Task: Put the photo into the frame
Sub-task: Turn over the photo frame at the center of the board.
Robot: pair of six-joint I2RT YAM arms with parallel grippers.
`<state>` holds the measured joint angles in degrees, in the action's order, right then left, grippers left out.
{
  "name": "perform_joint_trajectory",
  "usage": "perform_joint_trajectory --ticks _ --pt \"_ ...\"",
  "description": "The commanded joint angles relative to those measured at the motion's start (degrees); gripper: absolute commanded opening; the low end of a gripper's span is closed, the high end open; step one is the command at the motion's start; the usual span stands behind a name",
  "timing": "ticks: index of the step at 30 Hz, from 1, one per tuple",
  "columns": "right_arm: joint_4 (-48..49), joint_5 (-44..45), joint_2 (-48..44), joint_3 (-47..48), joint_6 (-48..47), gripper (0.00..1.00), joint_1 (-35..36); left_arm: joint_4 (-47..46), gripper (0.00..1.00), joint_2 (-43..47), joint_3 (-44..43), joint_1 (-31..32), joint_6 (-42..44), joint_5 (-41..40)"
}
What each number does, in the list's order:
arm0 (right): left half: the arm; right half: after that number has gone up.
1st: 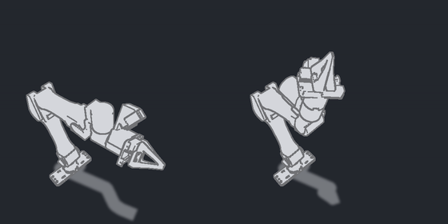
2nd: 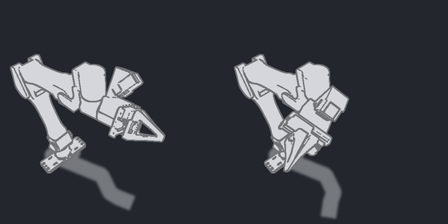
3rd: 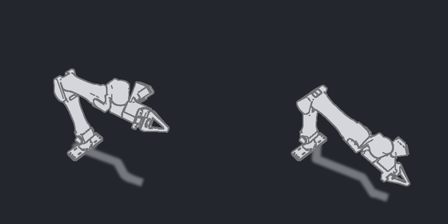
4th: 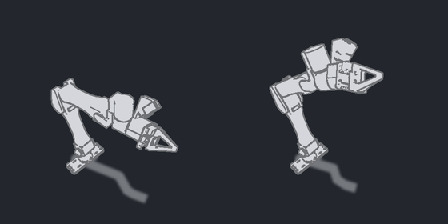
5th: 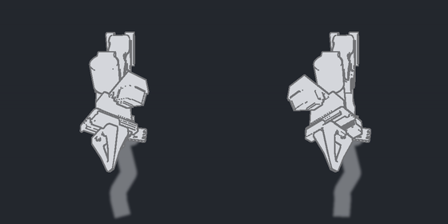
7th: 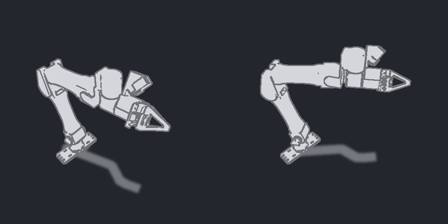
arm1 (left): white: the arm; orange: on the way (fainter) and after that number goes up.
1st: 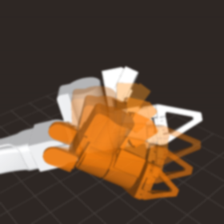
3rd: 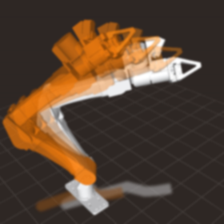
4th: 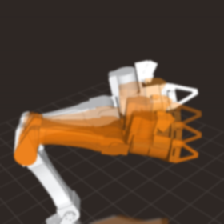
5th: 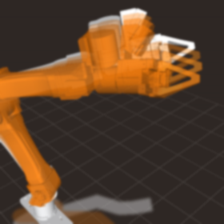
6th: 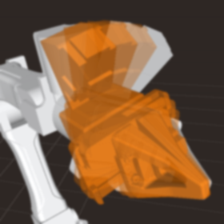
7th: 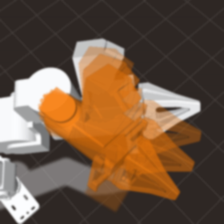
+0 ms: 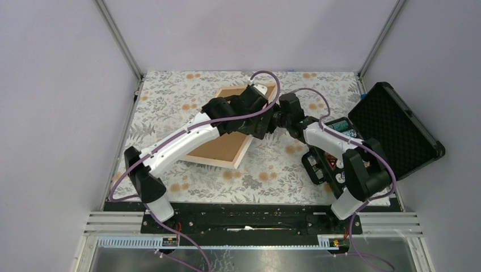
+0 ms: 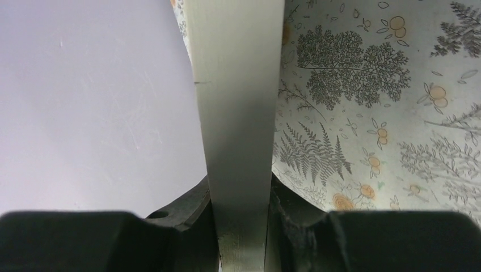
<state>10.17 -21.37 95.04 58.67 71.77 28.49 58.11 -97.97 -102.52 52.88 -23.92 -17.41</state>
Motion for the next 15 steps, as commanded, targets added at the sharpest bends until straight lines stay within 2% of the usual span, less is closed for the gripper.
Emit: perform_joint_trajectory --ticks 1,10,15 --pt "-13.16 6.9 -7.04 6.69 3.11 0.0 -0.16 4.77 0.96 2.72 -4.95 2.65 0.55 -2.21" --pt "-22.42 11.72 -11.01 10.25 5.11 0.0 -0.18 11.39 0.99 0.48 -9.14 12.73 -1.73 -8.53" --pt "-24.96 12.92 -13.8 11.36 6.47 0.0 -0.17 16.7 0.94 -1.9 -7.36 16.23 -2.86 -20.15"
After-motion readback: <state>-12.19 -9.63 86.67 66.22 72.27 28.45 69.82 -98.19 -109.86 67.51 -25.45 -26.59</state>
